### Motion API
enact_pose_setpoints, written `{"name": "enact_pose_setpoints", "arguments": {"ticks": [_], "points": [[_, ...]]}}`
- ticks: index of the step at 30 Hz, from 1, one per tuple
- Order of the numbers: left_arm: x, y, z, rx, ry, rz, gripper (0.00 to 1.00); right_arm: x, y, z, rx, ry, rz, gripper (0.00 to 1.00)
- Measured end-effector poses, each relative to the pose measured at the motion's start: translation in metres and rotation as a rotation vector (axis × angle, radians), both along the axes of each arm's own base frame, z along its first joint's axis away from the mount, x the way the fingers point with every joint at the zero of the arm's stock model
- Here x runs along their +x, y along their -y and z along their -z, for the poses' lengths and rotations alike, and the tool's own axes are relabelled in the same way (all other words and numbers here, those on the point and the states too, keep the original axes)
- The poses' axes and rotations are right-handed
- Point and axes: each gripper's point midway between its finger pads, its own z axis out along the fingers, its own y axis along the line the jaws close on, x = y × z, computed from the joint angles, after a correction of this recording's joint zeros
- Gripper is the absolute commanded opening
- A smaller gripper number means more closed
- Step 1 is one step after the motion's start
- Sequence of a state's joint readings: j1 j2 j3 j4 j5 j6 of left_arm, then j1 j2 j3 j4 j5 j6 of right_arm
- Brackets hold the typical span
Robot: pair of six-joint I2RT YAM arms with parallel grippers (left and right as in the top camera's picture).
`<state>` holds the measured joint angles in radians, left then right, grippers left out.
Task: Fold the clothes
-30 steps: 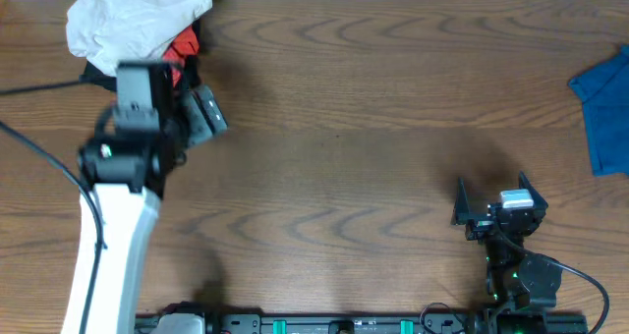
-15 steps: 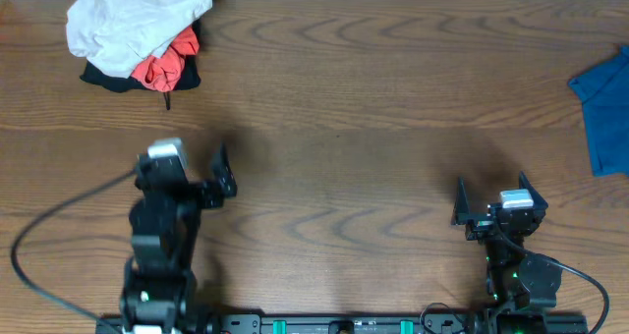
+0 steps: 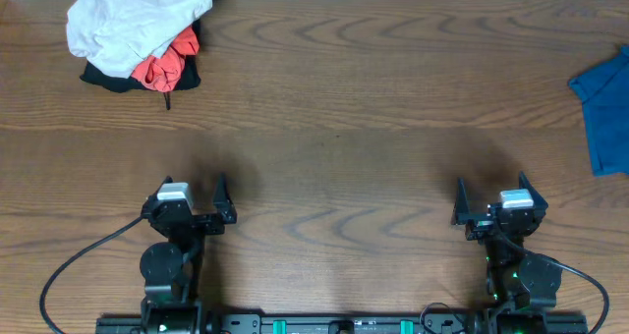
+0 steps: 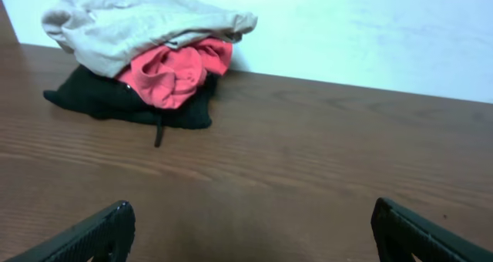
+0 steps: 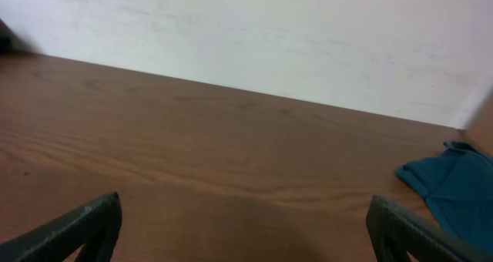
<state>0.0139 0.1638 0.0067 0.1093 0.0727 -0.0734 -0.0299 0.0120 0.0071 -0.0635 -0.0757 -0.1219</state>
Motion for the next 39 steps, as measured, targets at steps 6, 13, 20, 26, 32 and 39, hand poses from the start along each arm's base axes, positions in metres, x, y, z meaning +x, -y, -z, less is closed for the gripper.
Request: {"name": "enact_pose_setpoints", "arguments": {"ticks": [6,13,20,26,32,39], "points": [[-0.003,-0.003,-0.013,0.015,0.055,-0.01,0.98,0.0,0.0,0.0,0.0,0.0,0.0,0.99],[-0.008,-0.002,-0.007,0.066,0.037,-0.002,0.98,0.0,0.0,0.0,0.0,0.0,0.0,0.99],[-0.009,-0.002,-0.007,0.119,0.032,0.005,0.98,0.0,0.0,0.0,0.0,0.0,0.0,0.99],[-0.009,-0.004,-0.007,0.153,0.031,0.003,0.98,0.0,0.0,0.0,0.0,0.0,0.0,0.99],[-0.009,-0.007,-0.007,0.159,0.03,-0.009,0.98,0.0,0.0,0.0,0.0,0.0,0.0,0.99],[-0.009,-0.007,-0.007,0.159,0.03,-0.009,0.98,0.0,0.0,0.0,0.0,0.0,0.0,0.99]]}}
